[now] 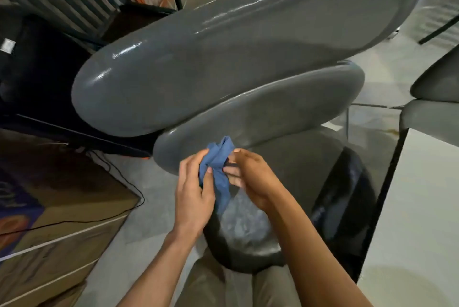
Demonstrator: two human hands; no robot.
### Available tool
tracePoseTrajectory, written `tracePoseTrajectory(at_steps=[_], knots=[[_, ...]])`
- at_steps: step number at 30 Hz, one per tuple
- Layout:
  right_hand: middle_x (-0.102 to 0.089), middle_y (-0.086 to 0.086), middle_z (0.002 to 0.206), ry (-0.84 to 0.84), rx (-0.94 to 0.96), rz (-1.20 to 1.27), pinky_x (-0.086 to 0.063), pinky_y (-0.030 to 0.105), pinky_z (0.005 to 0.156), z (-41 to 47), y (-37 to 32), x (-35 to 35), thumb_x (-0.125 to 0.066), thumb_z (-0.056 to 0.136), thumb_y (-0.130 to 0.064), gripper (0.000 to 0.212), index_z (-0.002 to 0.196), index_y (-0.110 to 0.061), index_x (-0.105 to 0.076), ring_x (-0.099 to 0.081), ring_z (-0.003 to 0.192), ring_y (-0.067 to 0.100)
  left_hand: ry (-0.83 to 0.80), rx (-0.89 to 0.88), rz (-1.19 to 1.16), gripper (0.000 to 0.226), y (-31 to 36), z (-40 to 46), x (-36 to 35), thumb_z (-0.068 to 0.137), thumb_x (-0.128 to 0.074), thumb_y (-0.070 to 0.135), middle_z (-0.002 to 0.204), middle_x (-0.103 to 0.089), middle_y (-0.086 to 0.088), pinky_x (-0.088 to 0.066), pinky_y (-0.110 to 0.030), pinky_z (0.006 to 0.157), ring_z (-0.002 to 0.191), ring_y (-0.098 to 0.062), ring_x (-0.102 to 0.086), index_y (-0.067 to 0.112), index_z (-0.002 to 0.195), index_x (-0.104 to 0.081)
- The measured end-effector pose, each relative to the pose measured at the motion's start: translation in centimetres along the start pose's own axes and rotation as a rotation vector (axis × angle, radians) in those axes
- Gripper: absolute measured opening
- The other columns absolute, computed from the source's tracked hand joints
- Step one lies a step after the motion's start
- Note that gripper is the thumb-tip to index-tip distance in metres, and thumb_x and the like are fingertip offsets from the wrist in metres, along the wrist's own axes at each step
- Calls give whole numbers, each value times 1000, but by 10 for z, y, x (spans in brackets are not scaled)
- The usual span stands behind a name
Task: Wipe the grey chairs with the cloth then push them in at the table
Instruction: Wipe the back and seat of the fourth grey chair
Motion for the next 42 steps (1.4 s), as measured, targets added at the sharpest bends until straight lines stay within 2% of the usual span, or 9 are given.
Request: tracePoseTrajectory(at_steps=[6,9,12,15,20,25,32,38,42], knots=[[-62,-5,119,153,283,-287,-51,39,102,30,-37,4,-60,100,-25,19,117,-29,-67,-61,115,16,247,-264,247,48,-8,32,27,90,-61,-10,136,-47,-6,-34,-14,106,125,-29,-50,16,130,-67],[-44,1,141,232,493,-484,-38,19,105,50,-55,0,-61,99,-23,38,137,-26,-57,-51,127,16,325,-397,357,52,-15,51,35,84,-59,-9,137,-49,-12,-29,-15,107,118,-39,-47,18,127,-69],[-36,10,152,329,706,-660,-24,4,106,71,-64,-7,-60,97,-15,49,145,-13,-51,-41,140,21,397,-493,453,60,-29,69,36,81,-59,-9,137,-49,-9,-39,-31,102,115,-37,-45,27,129,-65],[-32,15,157,427,854,-778,-27,33,122,80,-56,-7,-55,93,-16,56,148,-9,-48,-32,147,29,401,-548,521,64,-52,76,26,79,-63,-11,137,-47,-6,-44,-44,95,115,-34,-40,29,129,-63],[-24,13,165,599,1011,-1050,-24,65,117,94,-36,-1,-54,88,-11,68,154,-18,-40,-10,153,43,446,-631,567,52,-93,75,6,91,-57,-5,136,-45,-5,-43,-41,93,115,-34,-36,30,129,-64],[-17,13,167,638,1078,-1121,-22,69,115,113,-28,10,-57,96,-20,66,158,-22,-34,-5,154,43,438,-647,629,62,-137,54,-14,79,-62,-15,129,-46,-3,-37,-33,96,110,-33,-36,29,123,-69],[-8,20,167,539,1100,-1047,-19,67,118,135,5,19,-57,103,-30,66,160,-17,-25,-1,155,41,276,-603,751,57,-169,41,-36,82,-58,-11,129,-49,0,-42,-44,85,109,-34,-38,31,120,-66],[-5,12,169,505,1070,-1070,-23,64,118,144,16,28,-59,94,-8,78,161,-25,-21,1,156,35,528,-823,614,62,-86,77,9,82,-66,-20,123,-47,-6,-30,-23,100,108,-37,-35,27,122,-68],[-7,9,170,531,1120,-1088,-24,66,117,148,18,34,-56,86,8,89,160,-27,-22,0,157,32,549,-867,679,44,-107,69,-23,96,-63,-5,126,-49,-2,-35,-32,95,108,-33,-37,30,122,-72]])
Point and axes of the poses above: each hand's wrist, its own z-axis towards the middle knuckle, its own x-axis out of the back of the hand, y = z × x, the point moved 6 cm from there along z, towards the middle knuckle
